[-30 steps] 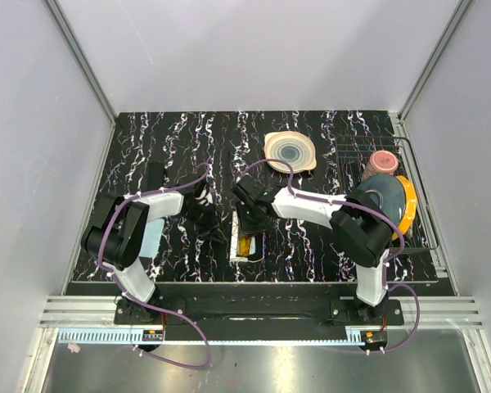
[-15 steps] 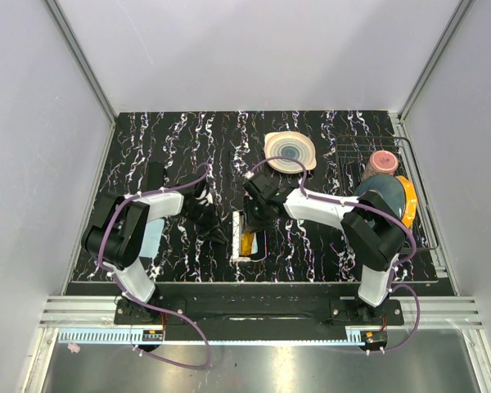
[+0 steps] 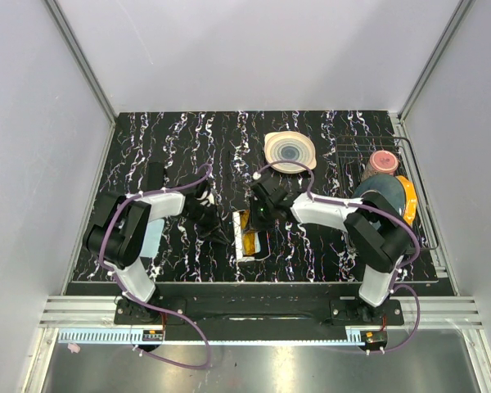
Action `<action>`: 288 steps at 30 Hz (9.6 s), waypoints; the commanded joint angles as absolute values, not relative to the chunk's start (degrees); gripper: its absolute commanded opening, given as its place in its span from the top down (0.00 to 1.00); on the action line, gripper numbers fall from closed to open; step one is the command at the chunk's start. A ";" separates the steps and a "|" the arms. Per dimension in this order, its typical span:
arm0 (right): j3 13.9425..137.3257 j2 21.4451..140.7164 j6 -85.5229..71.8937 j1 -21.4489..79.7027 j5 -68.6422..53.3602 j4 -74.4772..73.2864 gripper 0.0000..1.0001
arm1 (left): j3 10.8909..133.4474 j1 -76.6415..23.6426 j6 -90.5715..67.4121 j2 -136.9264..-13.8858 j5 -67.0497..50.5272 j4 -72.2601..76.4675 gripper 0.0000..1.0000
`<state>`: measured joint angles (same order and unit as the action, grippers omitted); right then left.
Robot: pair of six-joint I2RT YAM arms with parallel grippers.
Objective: Organize the sunglasses
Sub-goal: Adjust the sunglasses in the sunglasses case, then close the case with sunglasses at the center of the board, then move the case with the sunglasses to the center of the board, then pick up the sunglasses case from the corner of the board.
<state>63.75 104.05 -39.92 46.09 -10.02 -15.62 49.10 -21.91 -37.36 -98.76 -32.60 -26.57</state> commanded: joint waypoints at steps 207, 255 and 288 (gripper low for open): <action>84.98 112.23 -28.65 50.26 -1.85 -37.18 0.14 | 52.47 -18.64 -36.74 -82.18 -5.80 -35.42 0.64; 70.31 109.60 -8.26 21.10 18.81 -34.01 0.44 | 60.20 -15.65 -31.11 -88.86 -9.06 -37.88 0.63; 81.21 94.93 -12.39 20.74 9.41 -40.60 0.00 | 89.30 1.76 -18.73 -114.60 20.38 -44.30 0.01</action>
